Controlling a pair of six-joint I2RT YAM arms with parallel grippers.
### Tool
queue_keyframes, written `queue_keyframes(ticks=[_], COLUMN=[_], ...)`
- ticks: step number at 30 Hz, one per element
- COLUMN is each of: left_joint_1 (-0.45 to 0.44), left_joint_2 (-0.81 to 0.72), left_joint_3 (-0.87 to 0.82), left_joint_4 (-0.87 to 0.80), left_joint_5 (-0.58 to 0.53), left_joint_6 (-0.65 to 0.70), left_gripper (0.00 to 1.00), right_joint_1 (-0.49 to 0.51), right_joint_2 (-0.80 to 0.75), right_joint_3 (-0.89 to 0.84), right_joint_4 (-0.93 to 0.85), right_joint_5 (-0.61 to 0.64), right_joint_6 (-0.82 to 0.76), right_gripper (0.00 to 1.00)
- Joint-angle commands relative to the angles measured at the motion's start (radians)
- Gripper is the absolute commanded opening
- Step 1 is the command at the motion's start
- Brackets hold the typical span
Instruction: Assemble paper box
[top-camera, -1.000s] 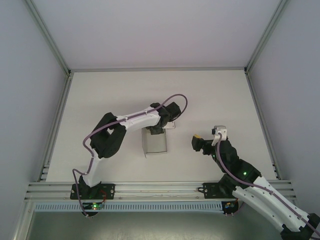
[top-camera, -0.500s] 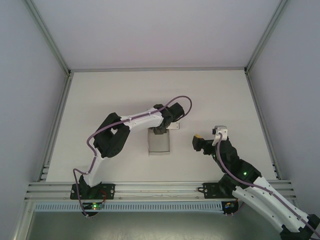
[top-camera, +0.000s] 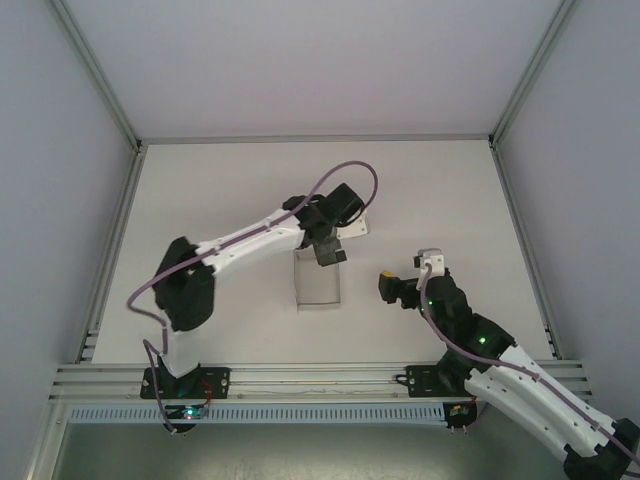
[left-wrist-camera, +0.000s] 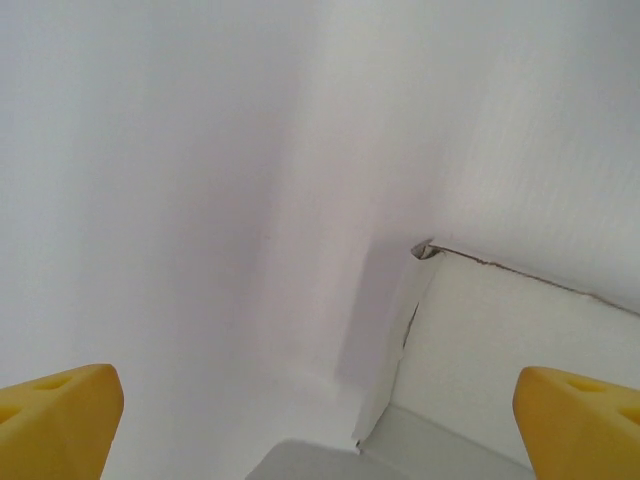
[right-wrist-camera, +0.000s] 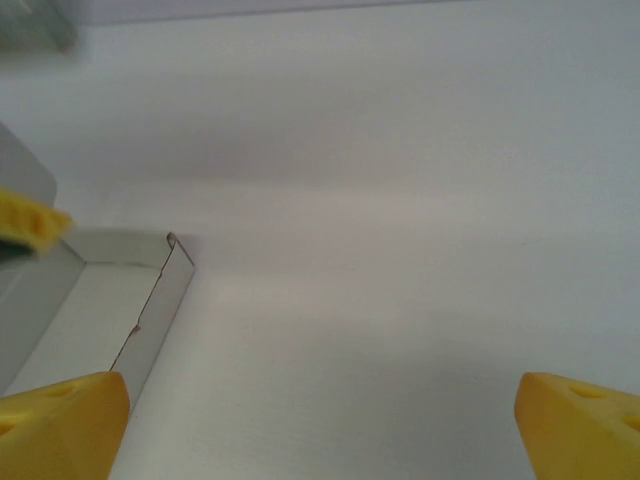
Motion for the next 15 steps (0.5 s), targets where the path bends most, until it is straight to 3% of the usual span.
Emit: queue_keyframes(ticks=[1,8,15], left_joint_1=[-0.010,0.008,0.026], left_joint_2=[-0.123,-0.396,-0.651], left_joint_3=[-0.050,-0.209,-0.418], left_joint_4=[0.089,0.139,0.008], left_joint_5=[-0.005,-0.172,-0.318], left_joint_6=[-0.165,-0.583,-0.963], left_gripper=[1.00,1.00,1.00], right_joint_1=[-0.011,-0.012,-0.012], right_joint_2=[0.101,0.497,0.880], right_joint_3=[0.048,0.225,0.463], right_joint_4=[0.089,0.209,0.203], right_joint_5=[-0.093,-0.320,-0.469], right_joint_6=[-0.077,-0.241,-0.376], right_gripper=[0.98,0.98,0.98])
